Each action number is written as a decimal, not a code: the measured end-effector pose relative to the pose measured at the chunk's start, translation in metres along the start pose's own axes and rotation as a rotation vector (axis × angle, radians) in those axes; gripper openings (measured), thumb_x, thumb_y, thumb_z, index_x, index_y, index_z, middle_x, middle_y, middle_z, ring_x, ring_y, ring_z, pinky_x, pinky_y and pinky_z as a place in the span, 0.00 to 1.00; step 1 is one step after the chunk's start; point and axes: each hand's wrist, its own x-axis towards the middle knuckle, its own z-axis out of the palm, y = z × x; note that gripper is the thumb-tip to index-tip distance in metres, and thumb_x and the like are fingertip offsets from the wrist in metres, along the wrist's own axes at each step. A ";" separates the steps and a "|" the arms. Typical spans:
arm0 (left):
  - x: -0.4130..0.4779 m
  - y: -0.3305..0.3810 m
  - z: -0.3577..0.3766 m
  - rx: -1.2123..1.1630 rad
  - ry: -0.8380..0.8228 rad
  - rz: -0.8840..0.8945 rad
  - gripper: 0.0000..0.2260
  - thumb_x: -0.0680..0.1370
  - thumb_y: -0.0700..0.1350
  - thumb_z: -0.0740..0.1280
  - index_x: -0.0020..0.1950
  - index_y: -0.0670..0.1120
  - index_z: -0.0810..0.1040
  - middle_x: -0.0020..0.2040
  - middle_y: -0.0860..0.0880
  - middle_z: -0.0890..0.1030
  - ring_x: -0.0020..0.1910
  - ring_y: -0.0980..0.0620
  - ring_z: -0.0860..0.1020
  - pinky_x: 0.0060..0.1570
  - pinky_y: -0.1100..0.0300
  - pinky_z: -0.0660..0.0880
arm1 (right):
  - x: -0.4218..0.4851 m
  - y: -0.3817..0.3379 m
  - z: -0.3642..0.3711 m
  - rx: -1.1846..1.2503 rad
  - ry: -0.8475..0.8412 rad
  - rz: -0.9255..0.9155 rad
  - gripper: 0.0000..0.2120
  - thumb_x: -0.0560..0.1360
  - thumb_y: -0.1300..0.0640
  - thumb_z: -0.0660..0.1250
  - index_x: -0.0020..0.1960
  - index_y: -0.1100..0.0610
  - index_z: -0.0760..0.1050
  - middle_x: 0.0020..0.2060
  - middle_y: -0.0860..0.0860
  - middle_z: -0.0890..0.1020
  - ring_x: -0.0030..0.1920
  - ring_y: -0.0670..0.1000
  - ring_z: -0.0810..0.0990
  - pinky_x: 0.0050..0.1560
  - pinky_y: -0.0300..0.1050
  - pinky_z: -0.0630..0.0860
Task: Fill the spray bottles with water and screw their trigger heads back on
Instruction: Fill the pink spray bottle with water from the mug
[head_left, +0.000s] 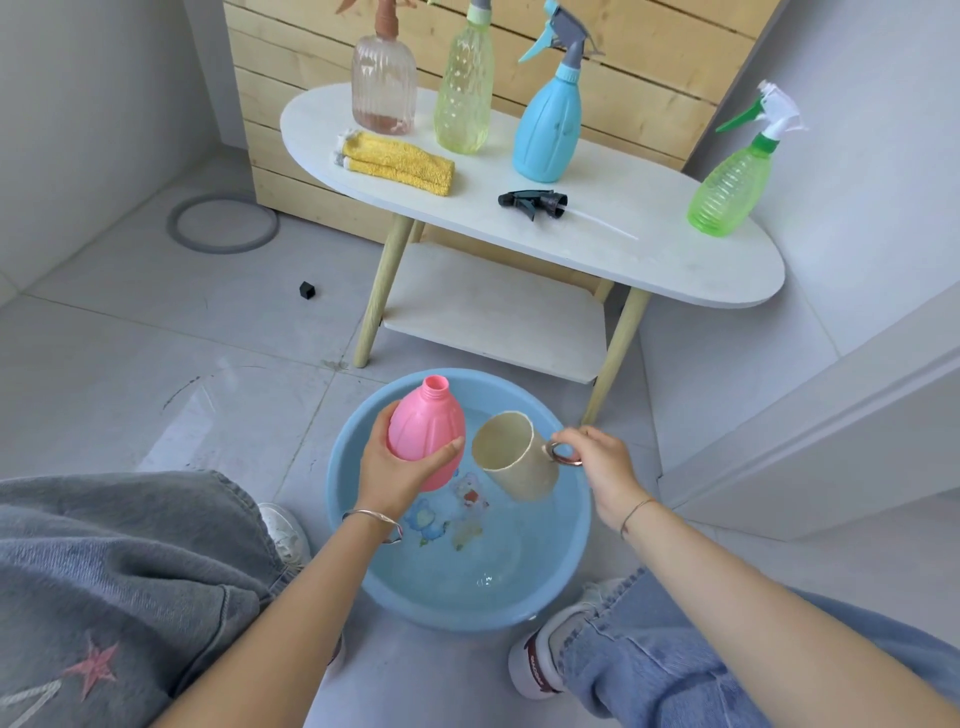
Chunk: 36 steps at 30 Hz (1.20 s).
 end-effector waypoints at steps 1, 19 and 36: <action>-0.001 0.001 0.001 -0.001 -0.009 -0.001 0.33 0.64 0.49 0.81 0.64 0.56 0.70 0.56 0.58 0.76 0.54 0.58 0.77 0.45 0.66 0.74 | 0.000 -0.011 -0.005 0.022 0.019 -0.017 0.13 0.71 0.62 0.69 0.31 0.57 0.69 0.26 0.49 0.65 0.30 0.45 0.66 0.36 0.39 0.61; -0.019 0.009 0.023 0.065 -0.163 0.088 0.30 0.62 0.47 0.82 0.59 0.56 0.72 0.54 0.57 0.77 0.51 0.61 0.77 0.40 0.73 0.74 | -0.038 -0.109 -0.054 0.133 -0.066 -0.282 0.20 0.73 0.66 0.67 0.26 0.55 0.64 0.19 0.42 0.69 0.25 0.40 0.70 0.44 0.40 0.68; -0.026 0.003 0.031 0.073 -0.233 0.139 0.31 0.61 0.44 0.83 0.59 0.57 0.73 0.55 0.58 0.78 0.51 0.64 0.76 0.43 0.72 0.74 | -0.047 -0.116 -0.049 -0.159 -0.022 -0.468 0.16 0.64 0.60 0.71 0.28 0.55 0.63 0.26 0.51 0.68 0.34 0.50 0.71 0.42 0.46 0.67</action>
